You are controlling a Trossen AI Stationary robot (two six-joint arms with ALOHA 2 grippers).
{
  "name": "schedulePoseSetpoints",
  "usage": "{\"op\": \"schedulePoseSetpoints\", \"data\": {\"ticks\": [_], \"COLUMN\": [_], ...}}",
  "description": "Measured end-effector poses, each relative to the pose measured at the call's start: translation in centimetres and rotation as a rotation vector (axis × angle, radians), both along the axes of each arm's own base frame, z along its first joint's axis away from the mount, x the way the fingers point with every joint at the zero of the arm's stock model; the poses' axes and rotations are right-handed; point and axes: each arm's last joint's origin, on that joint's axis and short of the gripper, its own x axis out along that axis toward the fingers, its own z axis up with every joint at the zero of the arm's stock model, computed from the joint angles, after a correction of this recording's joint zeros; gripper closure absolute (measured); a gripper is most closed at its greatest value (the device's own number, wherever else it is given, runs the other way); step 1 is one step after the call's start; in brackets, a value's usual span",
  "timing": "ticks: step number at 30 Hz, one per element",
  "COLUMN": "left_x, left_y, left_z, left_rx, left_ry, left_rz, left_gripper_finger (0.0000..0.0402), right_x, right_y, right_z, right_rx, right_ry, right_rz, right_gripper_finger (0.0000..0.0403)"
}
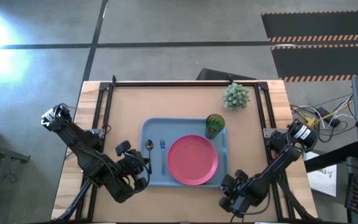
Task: Pick and place plate/cup/fork/spoon on tray
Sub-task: Adjust the blue serving tray, then return to Home Position
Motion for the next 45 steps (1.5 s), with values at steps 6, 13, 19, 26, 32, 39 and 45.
{"op": "schedulePoseSetpoints", "data": {"ticks": [6, 13, 19, 26, 32, 39, 45], "left_x": [0.0, 0.1, 0.2, 0.2, 0.2, -0.5, -4.2], "left_y": [0.0, -0.1, -0.1, -0.1, -0.1, 0.7, 4.1], "left_z": [0.0, 0.0, 0.1, 0.1, 0.4, 3.2, 7.6], "left_rx": [-0.002, -0.012, -0.017, -0.017, 0.017, 0.142, 0.156], "left_ry": [-0.002, -0.013, -0.02, -0.02, -0.02, -0.046, -0.149], "left_rz": [0.001, 0.002, 0.001, 0.001, -0.022, -0.112, -0.167], "left_gripper_finger": [0.0402, 0.0402, 0.0402, 0.0402, 0.0402, 0.0402, 0.0402], "right_x": [-0.1, -0.5, -0.6, -0.1, 1.6, 3.3, 0.4], "right_y": [-0.7, -1.4, -1.5, -0.9, 0.9, 0.3, -3.3], "right_z": [0.7, 1.5, 1.6, 2.2, 5.1, 13.2, 21.6], "right_rx": [-0.039, -0.058, -0.061, -0.019, -0.028, -0.227, -0.406], "right_ry": [0.028, 0.017, 0.015, -0.029, -0.16, -0.383, -0.534], "right_rz": [0.012, 0.03, 0.025, 0.033, 0.194, 0.353, 0.428], "right_gripper_finger": [0.0394, 0.0394, 0.0394, 0.0394, 0.0394, 0.0394, 0.0394]}}
